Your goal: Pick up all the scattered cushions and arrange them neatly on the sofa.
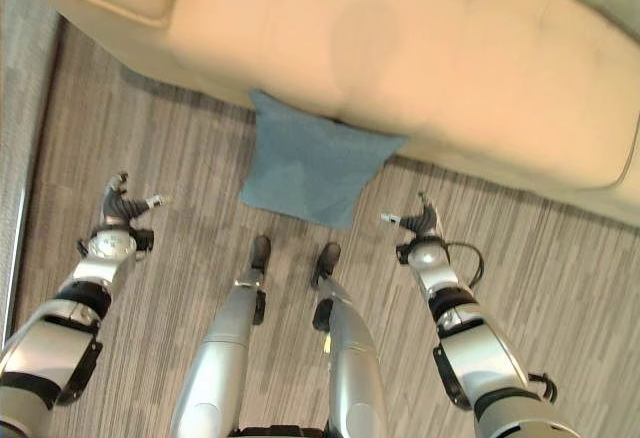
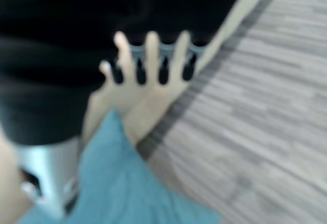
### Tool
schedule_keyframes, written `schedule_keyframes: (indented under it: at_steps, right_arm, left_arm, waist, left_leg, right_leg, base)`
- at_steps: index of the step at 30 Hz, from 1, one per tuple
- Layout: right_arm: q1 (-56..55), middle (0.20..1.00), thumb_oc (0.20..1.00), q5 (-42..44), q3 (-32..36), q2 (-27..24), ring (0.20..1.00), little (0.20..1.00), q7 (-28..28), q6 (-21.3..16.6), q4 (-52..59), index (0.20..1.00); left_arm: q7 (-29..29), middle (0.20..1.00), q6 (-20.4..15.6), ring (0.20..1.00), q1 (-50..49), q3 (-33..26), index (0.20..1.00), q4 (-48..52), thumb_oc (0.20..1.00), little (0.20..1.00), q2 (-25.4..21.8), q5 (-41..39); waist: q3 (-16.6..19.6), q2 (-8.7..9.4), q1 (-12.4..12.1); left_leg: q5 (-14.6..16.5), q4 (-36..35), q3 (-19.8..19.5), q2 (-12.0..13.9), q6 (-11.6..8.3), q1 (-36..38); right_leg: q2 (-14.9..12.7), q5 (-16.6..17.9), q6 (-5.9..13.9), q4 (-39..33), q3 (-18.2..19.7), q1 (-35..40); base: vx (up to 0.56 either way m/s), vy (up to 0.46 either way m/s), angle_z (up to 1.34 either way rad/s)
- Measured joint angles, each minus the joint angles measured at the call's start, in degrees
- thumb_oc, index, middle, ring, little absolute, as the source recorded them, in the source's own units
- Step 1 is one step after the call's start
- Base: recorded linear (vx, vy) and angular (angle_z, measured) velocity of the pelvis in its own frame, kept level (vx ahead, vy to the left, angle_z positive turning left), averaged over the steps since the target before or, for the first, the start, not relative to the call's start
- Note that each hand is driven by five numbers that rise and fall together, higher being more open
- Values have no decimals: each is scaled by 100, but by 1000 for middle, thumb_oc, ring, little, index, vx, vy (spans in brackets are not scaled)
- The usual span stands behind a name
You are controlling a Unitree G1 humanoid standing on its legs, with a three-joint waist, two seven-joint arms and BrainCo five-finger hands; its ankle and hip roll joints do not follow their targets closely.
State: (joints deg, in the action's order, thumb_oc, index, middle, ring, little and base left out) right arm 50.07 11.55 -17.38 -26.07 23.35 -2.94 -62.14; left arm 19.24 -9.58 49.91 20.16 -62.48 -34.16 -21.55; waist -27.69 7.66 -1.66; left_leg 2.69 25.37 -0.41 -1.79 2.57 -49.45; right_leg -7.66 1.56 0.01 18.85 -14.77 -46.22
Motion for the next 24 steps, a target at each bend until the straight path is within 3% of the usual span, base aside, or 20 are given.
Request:
schedule_keyframes:
  at_steps: [3,8,24]
  right_arm:
    - [767,1000,1000,177,-30,-100,1000,1000,177,-55,110,1000]
    - [1365,1000,1000,393,-236,-313,1000,1000,414,-119,108,1000]
    - [2109,1000,1000,624,-479,-913,1000,1000,733,-291,256,1000]
  left_arm:
    - [-2,1000,-34,1000,579,55,1000,-30,1000,1000,12,-56]
    - [16,1000,-87,1000,1288,232,1000,-188,1000,1000,62,-440]
    - [182,1000,-88,1000,2547,469,1000,-184,1000,1000,-209,-673]
  waist:
    - [-262,25,196]
    - [-164,-11,385]
    - [-33,-162,423]
  left_leg:
    - [-13,202,110,-5,1,-433]
    - [42,580,214,-1,-14,-1364]
    - [71,1560,305,42,-96,-3668]
  right_leg:
    - [-43,-1,-24,263,163,-532]
    - [-81,-91,-85,807,341,-1602]
    - [-123,-258,-339,2012,540,-4086]
  base:
    - [45,-38,-15]
    - [46,-47,-8]
    - [48,-36,0]
